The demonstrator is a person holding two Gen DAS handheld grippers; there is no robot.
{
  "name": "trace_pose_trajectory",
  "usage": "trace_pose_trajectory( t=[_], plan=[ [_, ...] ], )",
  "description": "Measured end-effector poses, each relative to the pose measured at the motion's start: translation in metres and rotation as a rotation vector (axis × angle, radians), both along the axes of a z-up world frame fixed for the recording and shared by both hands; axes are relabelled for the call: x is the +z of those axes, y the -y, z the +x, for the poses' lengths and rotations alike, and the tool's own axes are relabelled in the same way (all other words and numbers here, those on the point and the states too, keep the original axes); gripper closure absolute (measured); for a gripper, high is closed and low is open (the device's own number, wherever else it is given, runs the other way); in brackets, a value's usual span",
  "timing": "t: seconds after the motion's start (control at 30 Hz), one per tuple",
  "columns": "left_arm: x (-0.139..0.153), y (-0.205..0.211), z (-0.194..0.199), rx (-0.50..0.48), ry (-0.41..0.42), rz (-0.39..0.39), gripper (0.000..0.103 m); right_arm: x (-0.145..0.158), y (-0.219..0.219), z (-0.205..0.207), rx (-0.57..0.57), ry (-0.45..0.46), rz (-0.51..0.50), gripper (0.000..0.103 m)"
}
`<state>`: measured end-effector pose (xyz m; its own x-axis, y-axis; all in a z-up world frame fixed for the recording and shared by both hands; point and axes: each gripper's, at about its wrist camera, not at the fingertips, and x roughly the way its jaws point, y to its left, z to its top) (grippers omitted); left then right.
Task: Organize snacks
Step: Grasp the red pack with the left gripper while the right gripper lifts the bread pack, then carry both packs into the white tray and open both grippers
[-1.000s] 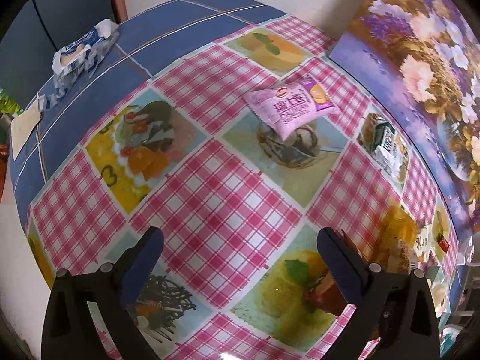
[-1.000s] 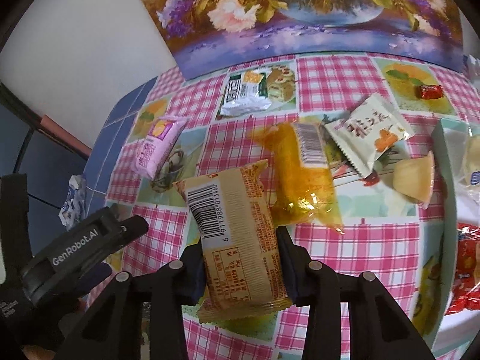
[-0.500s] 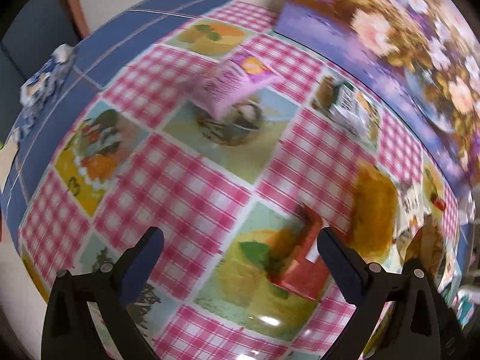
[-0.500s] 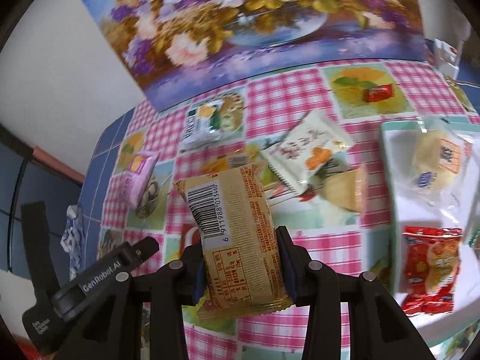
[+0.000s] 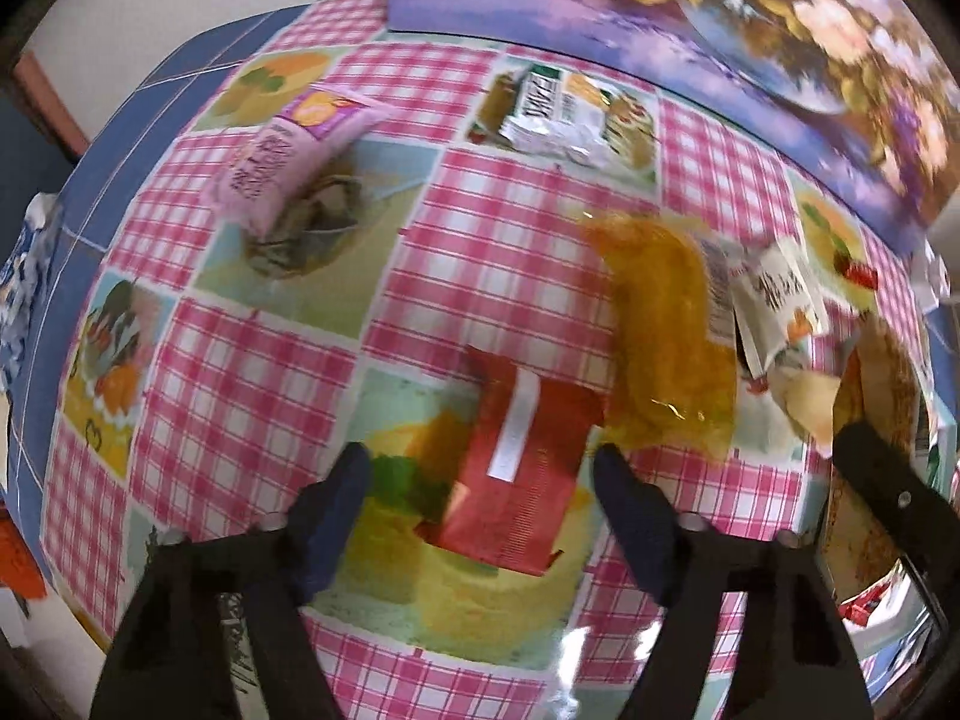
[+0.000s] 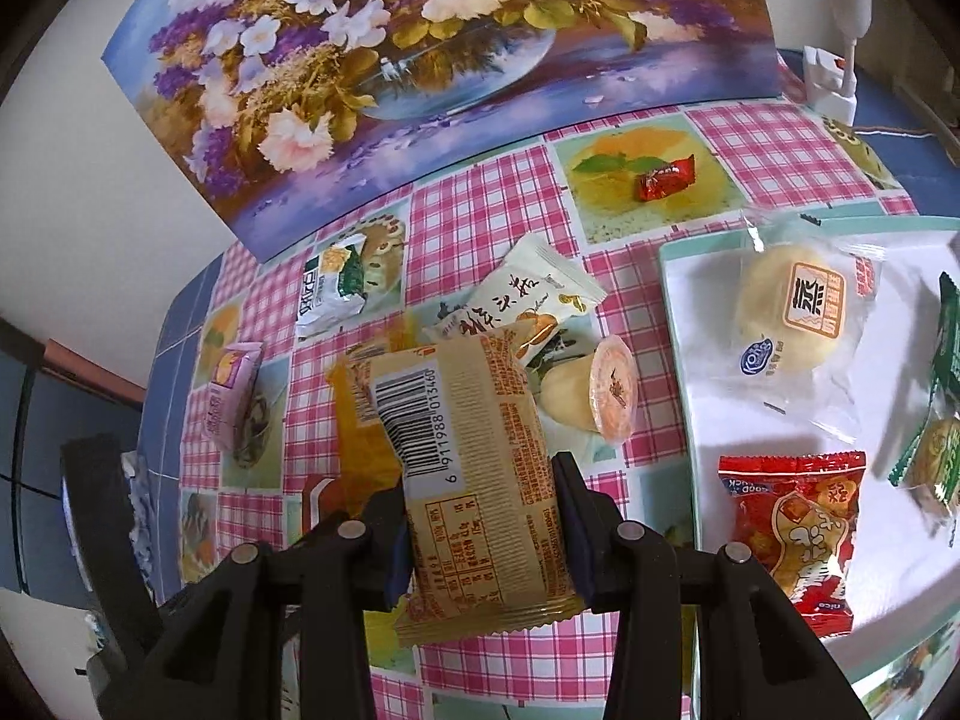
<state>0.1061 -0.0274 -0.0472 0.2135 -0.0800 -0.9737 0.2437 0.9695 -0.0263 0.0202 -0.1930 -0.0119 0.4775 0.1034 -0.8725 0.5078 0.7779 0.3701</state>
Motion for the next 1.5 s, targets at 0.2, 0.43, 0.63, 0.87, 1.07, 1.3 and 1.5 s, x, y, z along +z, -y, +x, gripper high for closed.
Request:
trace_pose_trajectory(
  t=[0.2,0.43,0.63,0.87,1.07,1.3,1.5],
  plan=[
    [-0.004,0.009,-0.008,-0.030,-0.012,-0.004,0.057,-0.001,-0.001,0.000,0.002,-0.005,0.004,0.060],
    [-0.004,0.010,-0.010,-0.011,-0.011,-0.019,0.061,0.000,0.001,0.000,0.000,-0.006,0.008,0.060],
    [0.033,0.001,-0.009,0.011,0.082,-0.055,0.062,0.010,0.004,-0.003,-0.015,0.016,0.007,0.060],
    [0.067,-0.006,-0.009,0.011,0.160,-0.097,0.062,0.026,0.015,-0.013,-0.054,0.046,0.005,0.060],
    [0.084,0.001,-0.015,0.004,0.201,-0.118,0.062,0.036,0.033,-0.025,-0.113,0.059,0.007,0.060],
    [0.098,0.024,-0.028,-0.039,0.227,-0.142,0.062,0.044,0.061,-0.045,-0.191,0.057,-0.005,0.060],
    [0.106,0.059,-0.049,-0.129,0.248,-0.146,0.062,0.047,0.095,-0.069,-0.286,0.056,-0.006,0.060]
  ],
)
